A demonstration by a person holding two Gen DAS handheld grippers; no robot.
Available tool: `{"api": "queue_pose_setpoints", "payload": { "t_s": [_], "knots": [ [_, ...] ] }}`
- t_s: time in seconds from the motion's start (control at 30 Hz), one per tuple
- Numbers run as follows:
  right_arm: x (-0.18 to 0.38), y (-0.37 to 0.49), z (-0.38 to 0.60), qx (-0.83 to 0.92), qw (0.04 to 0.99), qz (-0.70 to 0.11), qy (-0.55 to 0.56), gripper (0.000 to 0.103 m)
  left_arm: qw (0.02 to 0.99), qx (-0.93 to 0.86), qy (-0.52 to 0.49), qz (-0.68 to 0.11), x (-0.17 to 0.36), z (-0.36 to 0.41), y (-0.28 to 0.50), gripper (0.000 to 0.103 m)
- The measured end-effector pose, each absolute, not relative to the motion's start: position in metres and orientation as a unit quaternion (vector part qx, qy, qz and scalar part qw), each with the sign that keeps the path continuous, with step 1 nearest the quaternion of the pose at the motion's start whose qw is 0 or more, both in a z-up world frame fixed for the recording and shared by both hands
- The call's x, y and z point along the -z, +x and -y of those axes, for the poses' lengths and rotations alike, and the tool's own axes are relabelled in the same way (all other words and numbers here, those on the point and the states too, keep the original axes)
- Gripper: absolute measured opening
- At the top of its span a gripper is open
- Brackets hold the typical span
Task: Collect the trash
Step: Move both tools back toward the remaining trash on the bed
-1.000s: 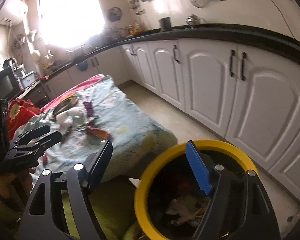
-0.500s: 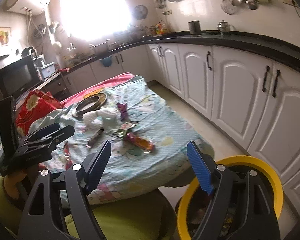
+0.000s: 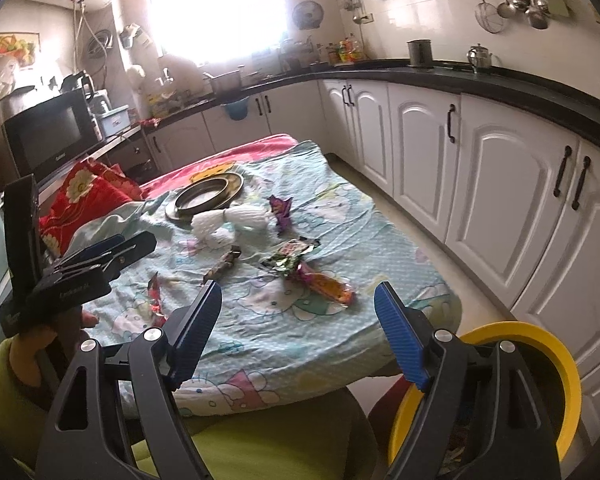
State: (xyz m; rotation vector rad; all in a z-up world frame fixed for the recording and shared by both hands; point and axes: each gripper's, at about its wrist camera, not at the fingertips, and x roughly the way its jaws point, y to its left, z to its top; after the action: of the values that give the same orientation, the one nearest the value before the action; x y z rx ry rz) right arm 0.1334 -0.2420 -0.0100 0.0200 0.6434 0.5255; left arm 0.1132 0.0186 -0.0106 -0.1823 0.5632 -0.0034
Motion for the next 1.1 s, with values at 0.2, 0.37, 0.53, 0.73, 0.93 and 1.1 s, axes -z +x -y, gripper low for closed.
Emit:
{"api": "queue_pose_setpoints", "payload": {
  "t_s": [0.2, 0.37, 0.53, 0.73, 0.93, 1.1],
  "knots": [
    [0.014, 0.136, 0.227, -0.266, 0.910, -0.318, 0.000, 0.076, 0.956, -0.010, -0.096, -0.278, 0.013, -0.031, 0.113, 0.092],
    [0.015, 0.146, 0.213, -0.275, 0.906, -0.321, -0.003, 0.076, 0.954, -0.020, -0.098, -0.282, 0.017, -0.039, 0.113, 0.092],
    [0.016, 0.158, 0.199, -0.282, 0.904, -0.321, -0.011, 0.076, 0.952, -0.032, -0.104, -0.287, 0.023, -0.049, 0.114, 0.092],
    [0.025, 0.180, 0.181, -0.283, 0.902, -0.326, -0.024, 0.076, 0.945, -0.049, -0.114, -0.303, 0.036, -0.063, 0.117, 0.092],
    [0.040, 0.206, 0.167, -0.276, 0.897, -0.344, -0.032, 0.076, 0.933, -0.063, -0.131, -0.330, 0.058, -0.079, 0.122, 0.092],
    [0.055, 0.231, 0.159, -0.269, 0.891, -0.365, -0.027, 0.076, 0.925, -0.072, -0.149, -0.343, 0.072, -0.089, 0.121, 0.092]
  ]
}}
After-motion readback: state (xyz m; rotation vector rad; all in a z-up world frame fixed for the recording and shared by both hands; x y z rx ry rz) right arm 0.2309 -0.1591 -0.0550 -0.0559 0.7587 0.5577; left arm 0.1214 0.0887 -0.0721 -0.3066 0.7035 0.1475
